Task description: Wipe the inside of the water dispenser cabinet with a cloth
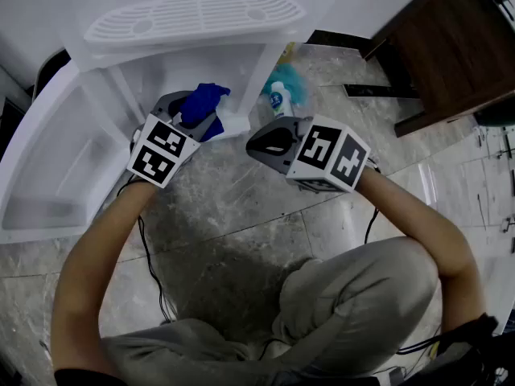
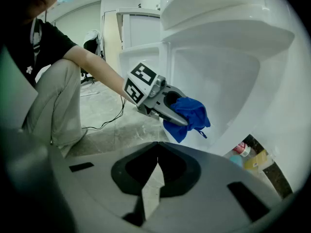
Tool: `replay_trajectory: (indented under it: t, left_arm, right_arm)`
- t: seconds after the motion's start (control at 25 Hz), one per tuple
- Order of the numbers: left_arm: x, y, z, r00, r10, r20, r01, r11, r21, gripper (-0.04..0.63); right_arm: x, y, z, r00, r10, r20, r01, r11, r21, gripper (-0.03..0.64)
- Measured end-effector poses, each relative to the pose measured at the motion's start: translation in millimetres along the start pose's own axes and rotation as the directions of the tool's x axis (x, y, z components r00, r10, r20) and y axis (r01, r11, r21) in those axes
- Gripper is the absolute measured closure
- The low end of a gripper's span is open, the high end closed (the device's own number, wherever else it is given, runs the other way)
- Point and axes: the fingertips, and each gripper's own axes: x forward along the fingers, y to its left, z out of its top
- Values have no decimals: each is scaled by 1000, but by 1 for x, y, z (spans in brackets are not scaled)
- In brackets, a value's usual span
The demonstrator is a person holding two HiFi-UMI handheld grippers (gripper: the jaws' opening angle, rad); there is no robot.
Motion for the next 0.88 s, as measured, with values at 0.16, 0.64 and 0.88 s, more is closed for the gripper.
replay_trajectory:
  t: [0.16,0.64,0.88]
  left_arm:
    - [30,18,-9,998,38,-54,-38,999,1,419]
    - [141,51,-49,944,78,-322,28,950,312,417]
    - [162,75,-56,934,57,-352,40,964,263,407]
  right_arm:
    - [-5,-7,-6,1000,8,18,-8,1000,4,618]
    - [-25,-36,-61,1000,0,27,-3,994,112,618]
    - [-23,-36,-70,1000,18,26,-21,991,131,618]
